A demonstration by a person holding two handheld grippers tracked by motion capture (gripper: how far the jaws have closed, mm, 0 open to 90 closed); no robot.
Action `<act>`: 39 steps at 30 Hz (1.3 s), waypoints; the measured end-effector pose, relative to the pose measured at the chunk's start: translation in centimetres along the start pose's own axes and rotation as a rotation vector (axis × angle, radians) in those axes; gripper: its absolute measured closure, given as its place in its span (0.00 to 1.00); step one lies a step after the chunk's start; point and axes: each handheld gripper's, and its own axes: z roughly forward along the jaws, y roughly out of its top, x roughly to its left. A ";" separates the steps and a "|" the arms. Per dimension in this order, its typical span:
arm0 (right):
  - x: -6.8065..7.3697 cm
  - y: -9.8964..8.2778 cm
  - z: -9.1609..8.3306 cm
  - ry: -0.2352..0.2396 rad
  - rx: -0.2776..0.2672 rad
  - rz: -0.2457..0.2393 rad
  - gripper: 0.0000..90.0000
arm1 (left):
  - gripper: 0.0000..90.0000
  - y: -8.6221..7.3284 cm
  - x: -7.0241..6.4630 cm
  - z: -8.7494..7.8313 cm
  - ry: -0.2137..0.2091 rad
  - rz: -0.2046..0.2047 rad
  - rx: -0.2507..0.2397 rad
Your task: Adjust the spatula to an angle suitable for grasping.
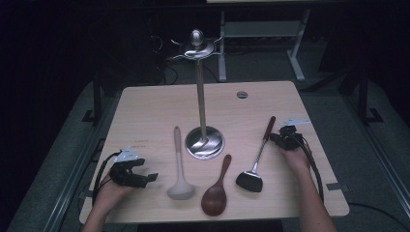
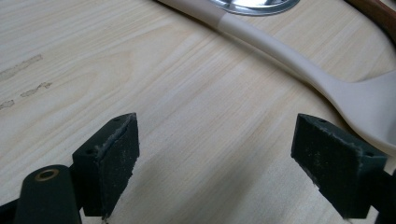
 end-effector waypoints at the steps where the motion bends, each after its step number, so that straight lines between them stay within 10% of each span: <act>1: 0.2 0.1 0.1 0.002 0.004 -0.002 1.00 | 0.17 0.0 0.0 0.0 -0.002 -0.003 0.000; 25: 4.7 1.5 0.1 0.109 0.025 -0.110 1.00 | 0.17 -0.1 0.0 0.1 -0.011 -0.008 0.007; 39: 10.5 -0.1 -2.2 0.262 0.166 -0.199 1.00 | 0.17 -0.2 0.1 0.0 -0.005 -0.008 0.017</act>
